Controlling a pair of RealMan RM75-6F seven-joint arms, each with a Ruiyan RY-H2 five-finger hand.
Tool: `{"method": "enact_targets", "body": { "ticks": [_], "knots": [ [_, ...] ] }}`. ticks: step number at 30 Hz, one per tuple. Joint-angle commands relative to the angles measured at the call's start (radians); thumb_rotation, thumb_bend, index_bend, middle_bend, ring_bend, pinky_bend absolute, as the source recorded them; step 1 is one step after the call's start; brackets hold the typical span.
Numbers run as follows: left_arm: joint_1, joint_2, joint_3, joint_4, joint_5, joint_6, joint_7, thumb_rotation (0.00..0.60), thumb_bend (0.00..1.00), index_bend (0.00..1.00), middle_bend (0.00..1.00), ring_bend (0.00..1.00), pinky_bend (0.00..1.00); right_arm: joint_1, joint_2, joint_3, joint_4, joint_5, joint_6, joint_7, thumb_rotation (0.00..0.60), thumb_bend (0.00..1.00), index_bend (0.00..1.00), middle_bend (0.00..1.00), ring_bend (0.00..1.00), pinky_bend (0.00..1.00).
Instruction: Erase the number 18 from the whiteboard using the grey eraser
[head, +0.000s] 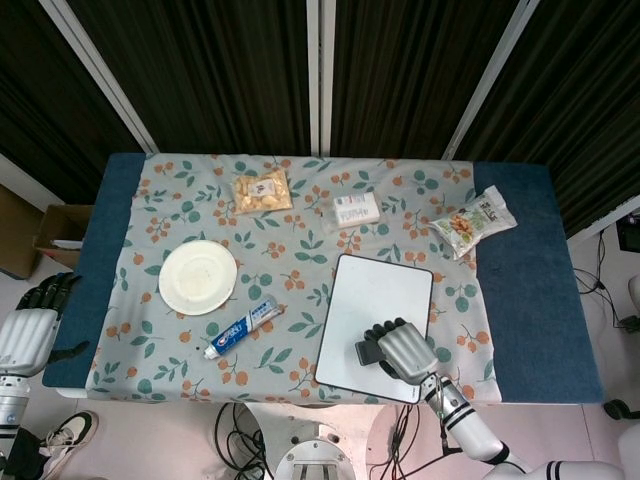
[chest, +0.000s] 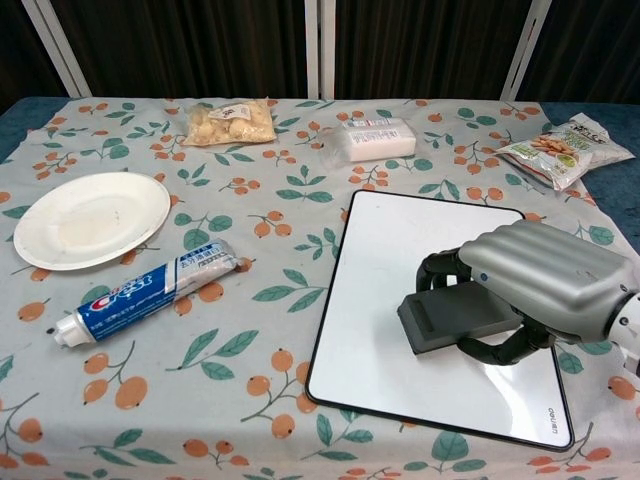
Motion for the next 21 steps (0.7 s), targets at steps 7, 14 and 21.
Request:
{"method": "enact_targets", "body": {
  "ticks": [7,14,21],
  "knots": [
    [0.006,0.013,0.0,0.002,-0.008,0.002,-0.005,0.6,0.05,0.11,0.09,0.06,0.17,0.034,-0.07,0.072,0.077,0.043,-0.049,-0.049,0.6,0.4,0.92,0.67,0.61,0.7],
    [0.008,0.02,-0.004,0.002,-0.01,0.007,-0.018,0.599,0.05,0.11,0.09,0.06,0.17,0.067,-0.122,0.139,0.138,0.126,-0.09,-0.091,0.6,0.4,0.92,0.67,0.61,0.7],
    [0.01,0.022,-0.004,0.009,-0.01,0.009,-0.026,0.6,0.05,0.11,0.09,0.06,0.17,0.103,-0.174,0.196,0.225,0.191,-0.12,-0.097,0.6,0.4,0.92,0.67,0.61,0.7]
  ]
}}
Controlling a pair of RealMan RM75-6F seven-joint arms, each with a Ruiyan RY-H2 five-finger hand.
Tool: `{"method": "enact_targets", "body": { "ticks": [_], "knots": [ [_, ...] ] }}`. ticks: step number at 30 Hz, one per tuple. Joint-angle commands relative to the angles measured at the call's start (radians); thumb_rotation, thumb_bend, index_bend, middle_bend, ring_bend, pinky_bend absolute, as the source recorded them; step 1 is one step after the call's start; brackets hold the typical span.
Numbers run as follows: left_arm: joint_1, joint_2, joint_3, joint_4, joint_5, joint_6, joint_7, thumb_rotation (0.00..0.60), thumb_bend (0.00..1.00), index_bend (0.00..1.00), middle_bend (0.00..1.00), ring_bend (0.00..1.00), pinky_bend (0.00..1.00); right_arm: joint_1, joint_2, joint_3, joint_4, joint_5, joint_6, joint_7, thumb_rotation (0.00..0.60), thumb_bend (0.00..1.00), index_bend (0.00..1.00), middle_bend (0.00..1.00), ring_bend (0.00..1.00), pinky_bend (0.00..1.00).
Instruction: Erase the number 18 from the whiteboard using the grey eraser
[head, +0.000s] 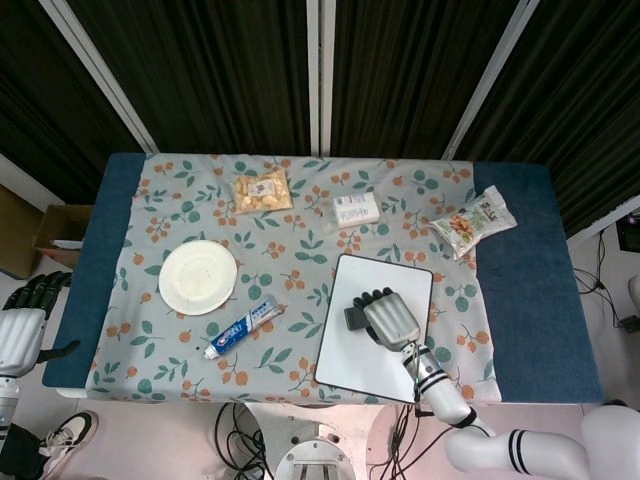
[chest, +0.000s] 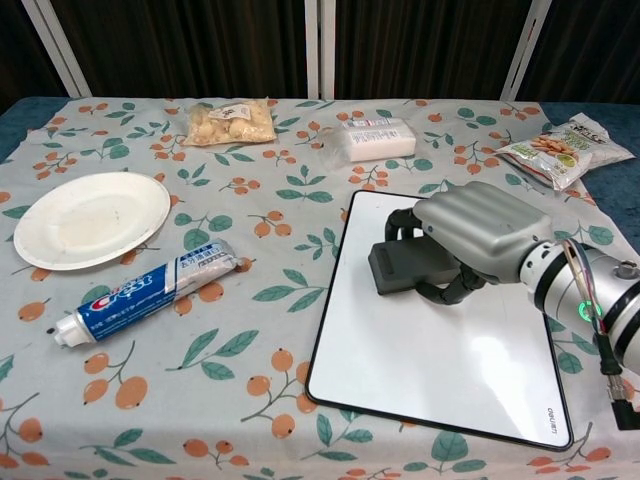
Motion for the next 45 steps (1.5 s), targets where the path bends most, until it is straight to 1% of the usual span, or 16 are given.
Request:
{"method": "enact_targets", "body": {
  "ticks": [1,4,7,10,12,16,17,20,22,26,30,34,45],
  "knots": [
    [0.001,0.001,0.0,0.002,-0.001,0.0,-0.001,0.6,0.05,0.11,0.09,0.06,0.17,0.02,-0.024,0.032,0.044,0.025,-0.012,0.004,0.6,0.4,0.92,0.67,0.61,0.7],
    [0.003,0.003,0.0,0.004,-0.004,-0.001,-0.005,0.6,0.05,0.11,0.09,0.06,0.17,0.031,-0.027,0.063,0.076,0.047,-0.014,0.027,0.6,0.4,0.93,0.67,0.61,0.7],
    [0.004,0.002,0.0,0.007,-0.004,0.0,-0.007,0.6,0.05,0.11,0.09,0.06,0.17,0.029,-0.009,0.086,0.083,0.054,-0.001,0.063,0.6,0.4,0.93,0.67,0.61,0.7],
    [0.003,0.0,0.001,0.009,-0.003,-0.002,-0.008,0.6,0.05,0.11,0.09,0.06,0.17,0.009,0.042,0.103,0.057,0.04,0.033,0.12,0.6,0.4,0.93,0.67,0.61,0.7],
    [0.003,-0.003,0.001,0.01,-0.001,-0.002,-0.009,0.6,0.05,0.11,0.09,0.06,0.17,-0.018,0.098,0.1,0.016,0.013,0.071,0.165,0.6,0.4,0.92,0.67,0.61,0.7],
    [-0.002,-0.007,0.0,0.01,0.002,-0.005,-0.005,0.6,0.05,0.11,0.09,0.06,0.17,-0.084,0.222,0.061,-0.071,-0.046,0.128,0.257,0.6,0.4,0.92,0.67,0.61,0.7],
    [-0.004,-0.009,-0.001,0.008,0.003,-0.007,-0.003,0.6,0.05,0.11,0.09,0.06,0.17,-0.102,0.257,0.042,-0.092,-0.061,0.133,0.283,0.6,0.4,0.92,0.67,0.61,0.7],
    [-0.011,-0.016,-0.001,0.003,0.008,-0.013,0.005,0.6,0.05,0.11,0.09,0.06,0.17,-0.131,0.326,-0.019,-0.113,-0.105,0.117,0.332,0.6,0.4,0.92,0.67,0.61,0.7],
    [-0.016,-0.019,0.0,-0.003,0.014,-0.017,0.013,0.6,0.05,0.11,0.09,0.06,0.17,-0.141,0.356,-0.058,-0.112,-0.126,0.092,0.356,0.6,0.4,0.92,0.67,0.61,0.7],
    [-0.022,-0.019,0.001,-0.016,0.019,-0.021,0.029,0.599,0.05,0.11,0.09,0.06,0.17,-0.156,0.373,-0.108,-0.083,-0.156,0.063,0.39,0.6,0.4,0.92,0.67,0.61,0.7],
    [-0.023,-0.014,0.001,-0.024,0.015,-0.023,0.037,0.599,0.05,0.11,0.09,0.06,0.17,-0.165,0.373,-0.134,-0.048,-0.184,0.05,0.421,0.6,0.4,0.92,0.67,0.61,0.7],
    [-0.023,-0.016,0.002,-0.027,0.01,-0.028,0.041,0.6,0.05,0.11,0.09,0.06,0.17,-0.175,0.366,-0.14,-0.019,-0.207,0.061,0.448,0.6,0.4,0.91,0.67,0.61,0.7],
    [-0.024,-0.018,0.005,-0.027,0.011,-0.028,0.042,0.6,0.05,0.11,0.09,0.06,0.17,-0.198,0.363,-0.137,0.037,-0.197,0.061,0.464,0.6,0.38,0.86,0.67,0.61,0.68]
  ]
}}
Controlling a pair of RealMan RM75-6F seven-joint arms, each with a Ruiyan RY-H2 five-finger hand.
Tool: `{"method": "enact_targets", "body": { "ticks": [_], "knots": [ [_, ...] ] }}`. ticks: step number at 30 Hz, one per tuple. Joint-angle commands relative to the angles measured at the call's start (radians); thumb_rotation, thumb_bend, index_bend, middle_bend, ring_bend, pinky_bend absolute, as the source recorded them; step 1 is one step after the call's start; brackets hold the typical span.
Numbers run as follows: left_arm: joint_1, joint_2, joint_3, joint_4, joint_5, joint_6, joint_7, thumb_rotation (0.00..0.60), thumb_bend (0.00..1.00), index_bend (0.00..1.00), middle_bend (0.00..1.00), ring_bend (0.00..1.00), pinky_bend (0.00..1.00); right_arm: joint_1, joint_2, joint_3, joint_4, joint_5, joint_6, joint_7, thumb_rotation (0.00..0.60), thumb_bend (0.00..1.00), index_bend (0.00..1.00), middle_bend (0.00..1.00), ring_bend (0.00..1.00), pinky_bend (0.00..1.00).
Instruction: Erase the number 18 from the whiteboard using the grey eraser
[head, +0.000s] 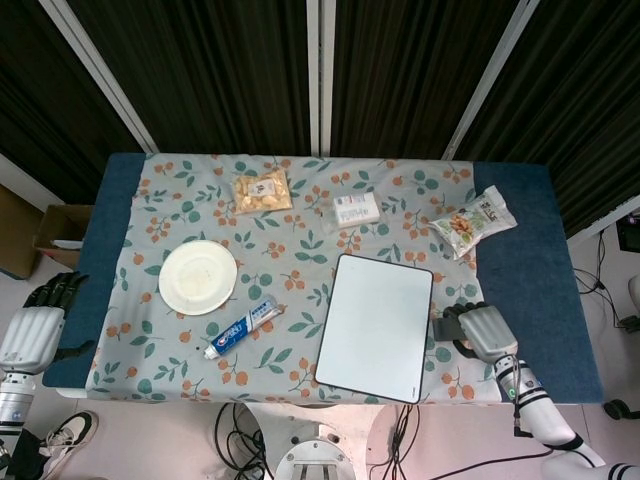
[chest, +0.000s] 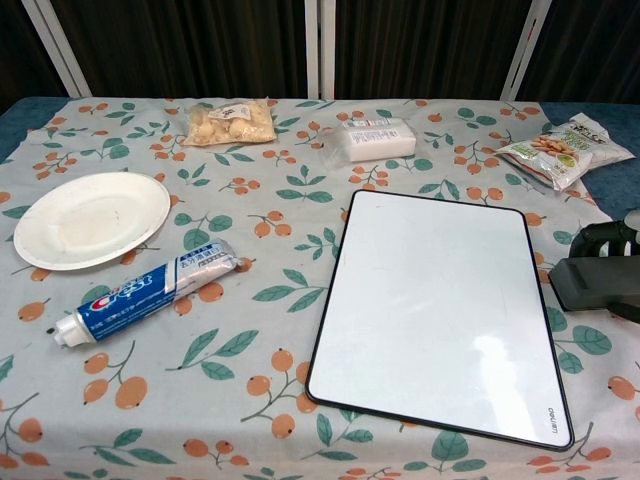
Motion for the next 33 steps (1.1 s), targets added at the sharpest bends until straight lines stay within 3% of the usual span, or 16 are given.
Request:
{"method": "enact_targets", "body": {
  "ticks": [1,4,6,8,10,12,22,27,33],
  "knots": [
    [-0.001,0.0,0.0,0.0,0.0,-0.001,-0.001,0.6,0.05,0.11,0.09,0.06,0.17,-0.006,0.003,-0.002,0.009,0.005,-0.004,0.005,0.6,0.38,0.85,0.66,0.6,0.67],
    [-0.003,-0.001,0.0,0.0,0.0,-0.003,0.0,0.6,0.05,0.11,0.09,0.06,0.17,-0.008,0.009,-0.011,0.016,0.003,-0.021,0.007,0.6,0.35,0.71,0.58,0.52,0.58],
    [-0.004,-0.001,-0.001,-0.001,0.0,-0.003,0.001,0.6,0.05,0.11,0.09,0.06,0.17,-0.01,0.01,-0.014,0.024,-0.009,-0.017,0.008,0.6,0.28,0.47,0.43,0.36,0.46],
    [-0.004,-0.001,-0.001,-0.002,0.001,-0.001,0.003,0.6,0.05,0.11,0.09,0.06,0.17,-0.015,0.011,-0.015,0.029,-0.026,-0.002,0.023,0.6,0.21,0.16,0.2,0.13,0.25],
    [-0.005,-0.001,-0.003,-0.003,0.002,0.002,0.005,0.6,0.05,0.11,0.09,0.06,0.17,-0.024,0.013,-0.009,0.029,-0.04,0.024,0.053,0.6,0.16,0.01,0.04,0.01,0.07],
    [-0.004,-0.001,-0.005,-0.005,0.005,0.008,0.006,0.599,0.05,0.11,0.09,0.06,0.17,-0.037,0.015,-0.002,0.035,-0.066,0.069,0.106,0.6,0.12,0.0,0.0,0.0,0.0],
    [-0.003,0.012,-0.006,-0.034,0.016,0.027,0.023,0.6,0.05,0.11,0.09,0.06,0.17,-0.122,0.162,-0.013,-0.027,-0.107,0.21,0.297,0.6,0.0,0.0,0.0,0.0,0.0],
    [0.003,0.018,-0.012,-0.043,0.022,0.052,0.027,0.599,0.05,0.11,0.09,0.06,0.17,-0.197,0.225,0.016,-0.006,-0.035,0.285,0.42,0.6,0.0,0.0,0.0,0.0,0.0],
    [0.013,0.014,-0.024,-0.037,0.017,0.084,0.029,0.598,0.05,0.11,0.09,0.06,0.17,-0.26,0.199,0.073,0.134,0.092,0.282,0.539,0.6,0.0,0.0,0.0,0.0,0.0]
  ]
}}
